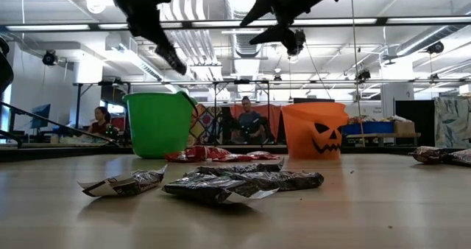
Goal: Sort candy
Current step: Put the black chocolate into the green bucket
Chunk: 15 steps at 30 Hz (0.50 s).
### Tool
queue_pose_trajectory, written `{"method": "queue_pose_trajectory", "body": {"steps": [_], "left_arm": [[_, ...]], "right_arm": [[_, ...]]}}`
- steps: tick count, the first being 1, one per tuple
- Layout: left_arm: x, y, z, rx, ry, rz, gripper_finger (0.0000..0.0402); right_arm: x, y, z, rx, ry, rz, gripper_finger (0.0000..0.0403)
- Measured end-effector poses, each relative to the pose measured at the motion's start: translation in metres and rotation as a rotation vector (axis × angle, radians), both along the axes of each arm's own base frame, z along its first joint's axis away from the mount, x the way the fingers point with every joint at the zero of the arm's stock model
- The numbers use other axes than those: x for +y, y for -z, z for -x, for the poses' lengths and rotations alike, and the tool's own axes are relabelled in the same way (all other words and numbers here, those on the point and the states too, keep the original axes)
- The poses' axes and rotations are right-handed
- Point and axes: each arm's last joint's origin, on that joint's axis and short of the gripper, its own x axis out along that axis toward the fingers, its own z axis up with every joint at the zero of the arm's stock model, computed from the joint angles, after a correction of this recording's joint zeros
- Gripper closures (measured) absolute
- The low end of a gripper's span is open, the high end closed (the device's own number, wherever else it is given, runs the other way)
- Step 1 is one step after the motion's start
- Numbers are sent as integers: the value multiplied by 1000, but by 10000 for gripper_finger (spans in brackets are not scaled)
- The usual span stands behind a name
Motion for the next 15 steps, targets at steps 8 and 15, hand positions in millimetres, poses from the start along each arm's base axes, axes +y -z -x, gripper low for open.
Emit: {"method": "queue_pose_trajectory", "body": {"steps": [8, 15], "left_arm": [[40, 16, 16, 157, -26, -5, 401], [55, 37, 2, 239, 22, 36, 401]], "right_arm": [[-38, -6, 18, -8, 113, 43, 170], [-52, -3, 26, 84, 218, 196, 170]]}}
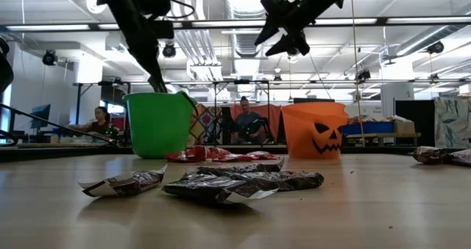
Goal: Sort candy
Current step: Put the black chocolate into the green bucket
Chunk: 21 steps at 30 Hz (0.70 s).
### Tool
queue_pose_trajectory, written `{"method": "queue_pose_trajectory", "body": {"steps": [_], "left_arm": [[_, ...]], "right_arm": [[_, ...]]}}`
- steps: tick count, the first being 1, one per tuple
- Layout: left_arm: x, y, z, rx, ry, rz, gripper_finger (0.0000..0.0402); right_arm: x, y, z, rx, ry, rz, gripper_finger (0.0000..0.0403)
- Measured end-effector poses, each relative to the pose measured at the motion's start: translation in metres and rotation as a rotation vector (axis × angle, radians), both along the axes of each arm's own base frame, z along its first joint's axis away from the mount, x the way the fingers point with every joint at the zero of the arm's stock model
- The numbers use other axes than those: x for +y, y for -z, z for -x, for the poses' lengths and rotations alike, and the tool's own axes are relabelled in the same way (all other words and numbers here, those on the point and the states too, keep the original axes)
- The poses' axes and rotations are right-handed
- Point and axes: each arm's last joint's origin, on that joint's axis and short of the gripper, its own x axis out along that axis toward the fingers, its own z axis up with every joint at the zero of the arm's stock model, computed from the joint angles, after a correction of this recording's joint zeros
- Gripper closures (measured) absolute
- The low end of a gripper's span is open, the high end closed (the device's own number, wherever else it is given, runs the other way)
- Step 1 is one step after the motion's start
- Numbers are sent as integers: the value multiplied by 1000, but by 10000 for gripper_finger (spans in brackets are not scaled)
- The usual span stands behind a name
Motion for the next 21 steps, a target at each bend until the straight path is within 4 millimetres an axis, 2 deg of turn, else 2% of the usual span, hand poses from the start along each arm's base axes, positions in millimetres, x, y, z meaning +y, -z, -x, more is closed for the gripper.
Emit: {"method": "queue_pose_trajectory", "body": {"steps": [10, 21], "left_arm": [[15, 26, -17, 86, 17, 39, 401], [28, 51, -27, 175, -11, 69, 398]], "right_arm": [[-5, 2, 4, 77, 75, 93, 170], [-5, 6, 5, 107, 93, 85, 179]]}}
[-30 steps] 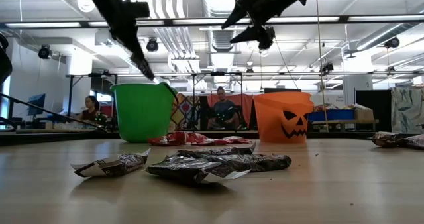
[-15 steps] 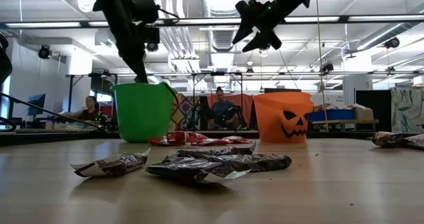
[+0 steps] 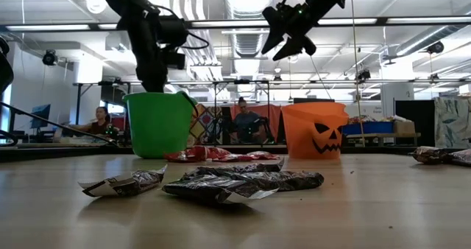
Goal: Sort candy
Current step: Put the black chocolate into the green bucket, then put the red candy into the black bucket
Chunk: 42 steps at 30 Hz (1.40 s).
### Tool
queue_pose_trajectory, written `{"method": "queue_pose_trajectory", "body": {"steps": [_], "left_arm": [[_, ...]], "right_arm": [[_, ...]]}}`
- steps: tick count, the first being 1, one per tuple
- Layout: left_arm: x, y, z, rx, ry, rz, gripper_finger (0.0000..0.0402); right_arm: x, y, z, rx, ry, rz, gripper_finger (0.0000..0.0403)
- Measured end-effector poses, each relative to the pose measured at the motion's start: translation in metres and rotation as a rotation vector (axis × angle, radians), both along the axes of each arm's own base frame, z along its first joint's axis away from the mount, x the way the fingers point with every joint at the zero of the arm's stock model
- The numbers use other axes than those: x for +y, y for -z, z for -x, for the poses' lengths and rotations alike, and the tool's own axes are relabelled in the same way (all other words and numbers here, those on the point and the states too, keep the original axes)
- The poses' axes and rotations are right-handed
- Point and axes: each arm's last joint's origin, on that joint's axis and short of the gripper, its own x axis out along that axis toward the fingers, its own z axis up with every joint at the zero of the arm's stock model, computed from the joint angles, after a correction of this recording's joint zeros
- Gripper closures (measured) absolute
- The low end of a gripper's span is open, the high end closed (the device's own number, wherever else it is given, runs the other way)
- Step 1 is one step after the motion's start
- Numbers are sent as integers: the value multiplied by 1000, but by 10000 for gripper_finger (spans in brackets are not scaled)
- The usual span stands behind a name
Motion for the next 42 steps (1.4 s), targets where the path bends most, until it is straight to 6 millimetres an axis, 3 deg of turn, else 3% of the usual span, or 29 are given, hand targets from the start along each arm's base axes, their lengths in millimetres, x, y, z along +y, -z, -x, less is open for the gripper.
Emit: {"method": "queue_pose_trajectory", "body": {"steps": [8, 13, 19, 23, 26, 32, 42], "left_arm": [[2, 3, -1, 8, -16, 5, 340], [2, -4, -2, -4, -19, -3, 293], [6, -41, -8, -101, -58, -17, 260], [0, -80, -9, -324, -78, 88, 254], [-13, -108, -3, -508, -88, 164, 253], [-56, -150, 22, -749, -130, 156, 253], [-121, -175, 40, -900, -267, 116, 253]], "right_arm": [[8, 12, 4, 57, -76, -191, 179], [18, 12, -2, 58, -225, -176, 179], [28, 22, -17, 167, -410, -19, 179], [36, 38, -39, 188, -481, 6, 179], [46, 54, -57, 209, -537, 10, 179], [73, 83, -86, 239, -627, -18, 179], [101, 127, -121, 235, -673, -59, 179]]}}
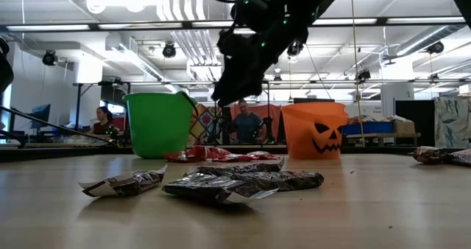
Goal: Sort candy
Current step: Put the red candy into the black bucket
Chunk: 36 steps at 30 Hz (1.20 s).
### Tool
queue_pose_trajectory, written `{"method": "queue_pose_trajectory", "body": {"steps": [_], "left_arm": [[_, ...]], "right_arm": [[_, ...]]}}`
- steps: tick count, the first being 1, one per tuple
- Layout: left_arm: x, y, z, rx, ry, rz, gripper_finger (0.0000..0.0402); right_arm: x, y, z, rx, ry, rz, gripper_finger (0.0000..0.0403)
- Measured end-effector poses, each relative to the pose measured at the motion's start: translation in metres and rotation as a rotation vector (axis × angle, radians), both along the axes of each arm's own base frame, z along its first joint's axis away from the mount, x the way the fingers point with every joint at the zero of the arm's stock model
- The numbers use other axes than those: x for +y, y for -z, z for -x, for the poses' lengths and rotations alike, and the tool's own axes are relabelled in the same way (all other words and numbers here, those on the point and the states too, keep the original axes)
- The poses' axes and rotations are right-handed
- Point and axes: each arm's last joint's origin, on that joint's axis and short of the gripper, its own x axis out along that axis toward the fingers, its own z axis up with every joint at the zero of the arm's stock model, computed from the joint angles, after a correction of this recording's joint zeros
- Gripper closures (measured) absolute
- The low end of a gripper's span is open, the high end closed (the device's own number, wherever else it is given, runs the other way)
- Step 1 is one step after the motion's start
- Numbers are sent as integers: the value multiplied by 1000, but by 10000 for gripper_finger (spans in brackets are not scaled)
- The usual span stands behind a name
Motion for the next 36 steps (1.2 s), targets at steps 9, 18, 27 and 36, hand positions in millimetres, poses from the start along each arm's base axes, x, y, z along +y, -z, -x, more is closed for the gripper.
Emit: {"method": "queue_pose_trajectory", "body": {"steps": [9, 18, 27, 36], "left_arm": [[-38, 2, -13, 2, 34, -33, 253], [-51, 7, -25, -3, 9, -13, 253], [-51, 11, -32, 15, 0, 0, 253], [-53, 15, -33, 68, 80, -33, 253]], "right_arm": [[4, 48, -16, 80, -9, -9, 179], [1, 83, -25, 105, 24, 15, 193], [0, 96, -27, 126, 40, -1, 311], [4, 54, -14, 118, 2, 14, 388]]}}
